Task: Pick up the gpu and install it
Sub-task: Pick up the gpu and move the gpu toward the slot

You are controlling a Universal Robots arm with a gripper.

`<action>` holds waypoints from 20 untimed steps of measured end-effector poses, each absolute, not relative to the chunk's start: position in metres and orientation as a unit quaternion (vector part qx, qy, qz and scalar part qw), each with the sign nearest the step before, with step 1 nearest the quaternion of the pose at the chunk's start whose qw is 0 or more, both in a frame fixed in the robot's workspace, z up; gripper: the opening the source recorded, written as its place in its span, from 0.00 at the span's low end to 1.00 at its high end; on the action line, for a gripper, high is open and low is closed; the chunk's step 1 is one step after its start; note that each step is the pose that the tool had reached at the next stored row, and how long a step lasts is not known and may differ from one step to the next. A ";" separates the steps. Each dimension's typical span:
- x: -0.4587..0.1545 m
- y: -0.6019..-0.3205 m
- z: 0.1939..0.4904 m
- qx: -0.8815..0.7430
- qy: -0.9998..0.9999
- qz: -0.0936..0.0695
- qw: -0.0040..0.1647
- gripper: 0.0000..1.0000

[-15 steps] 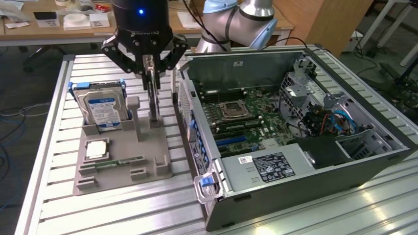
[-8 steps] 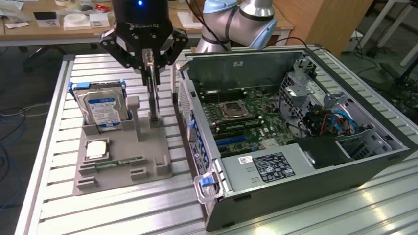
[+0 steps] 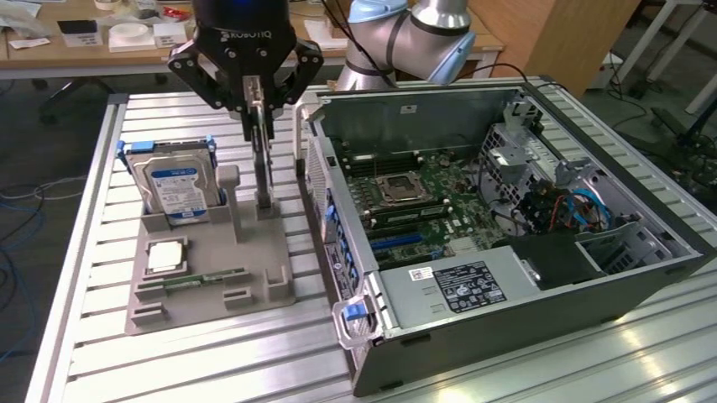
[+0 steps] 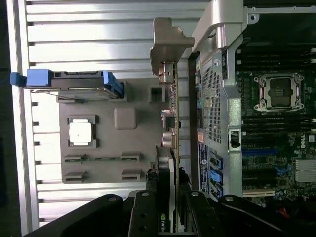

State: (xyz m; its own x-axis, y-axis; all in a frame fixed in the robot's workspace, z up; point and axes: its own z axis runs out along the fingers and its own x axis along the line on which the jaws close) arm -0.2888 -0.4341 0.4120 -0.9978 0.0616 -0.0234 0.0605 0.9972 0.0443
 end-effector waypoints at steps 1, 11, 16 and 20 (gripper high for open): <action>-0.289 -0.434 0.412 0.031 0.999 0.022 0.012 0.27; -0.285 -0.434 0.412 0.031 0.999 0.022 0.012 0.27; -0.274 -0.434 0.412 0.031 0.999 0.022 0.012 0.27; -0.263 -0.434 0.412 0.031 0.999 0.022 0.012 0.27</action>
State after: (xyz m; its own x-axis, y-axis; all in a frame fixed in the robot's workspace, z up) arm -0.2632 -0.4341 0.4121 -0.9978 0.0616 -0.0233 0.0605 0.9972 0.0444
